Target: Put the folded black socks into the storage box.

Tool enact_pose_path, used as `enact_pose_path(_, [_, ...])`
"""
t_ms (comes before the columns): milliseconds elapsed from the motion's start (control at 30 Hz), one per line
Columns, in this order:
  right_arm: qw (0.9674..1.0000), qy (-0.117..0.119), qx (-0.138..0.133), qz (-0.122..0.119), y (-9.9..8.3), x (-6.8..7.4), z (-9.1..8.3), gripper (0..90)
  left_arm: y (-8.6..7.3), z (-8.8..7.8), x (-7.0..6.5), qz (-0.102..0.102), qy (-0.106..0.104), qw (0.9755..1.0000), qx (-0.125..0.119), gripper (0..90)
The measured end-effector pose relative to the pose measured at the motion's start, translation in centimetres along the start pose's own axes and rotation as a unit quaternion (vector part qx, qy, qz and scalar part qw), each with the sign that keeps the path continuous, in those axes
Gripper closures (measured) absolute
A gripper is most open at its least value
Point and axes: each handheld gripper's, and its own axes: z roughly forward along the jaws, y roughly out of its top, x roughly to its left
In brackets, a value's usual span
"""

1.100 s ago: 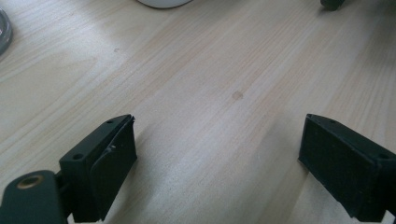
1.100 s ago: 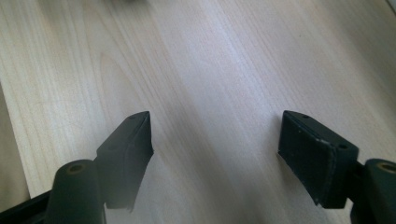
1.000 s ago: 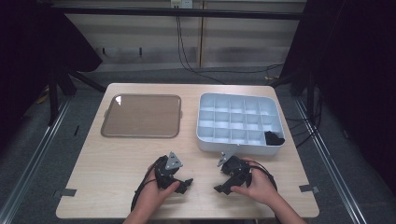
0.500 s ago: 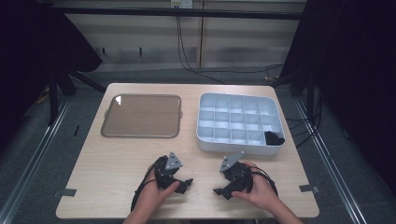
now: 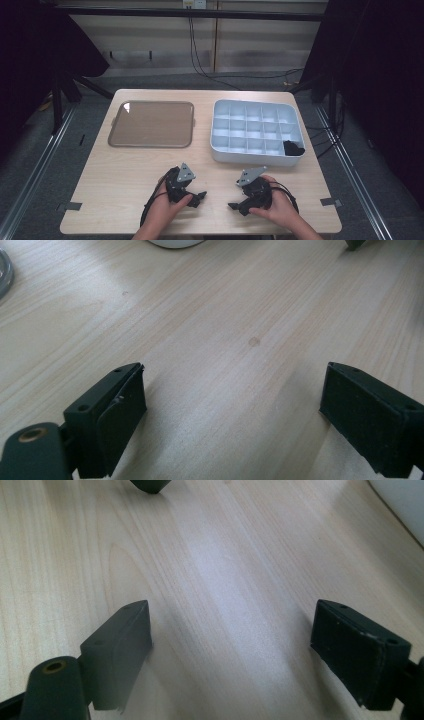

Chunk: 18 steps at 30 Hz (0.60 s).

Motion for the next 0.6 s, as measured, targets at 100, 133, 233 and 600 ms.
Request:
enact_pose_path(100, [0.9996,0.0,-0.029,0.001,-0.6,0.0,0.2,14.8,0.0,0.0,0.0,0.001,0.001,1.0,0.001,10.3])
enact_pose_path(133, [0.9994,0.001,-0.035,0.004,-0.6,0.0,0.2,14.7,0.0,0.0,0.0,0.0,0.0,1.0,0.001,10.3])
enact_pose_path(233, [0.9993,-0.001,-0.037,0.003,-0.7,0.0,0.2,14.7,0.0,0.0,0.0,0.001,0.001,1.0,0.001,10.4])
enact_pose_path(600, [0.9976,-0.002,-0.069,0.004,-1.4,-0.1,0.4,14.5,0.0,0.0,0.0,0.0,0.001,1.0,0.0,10.3])
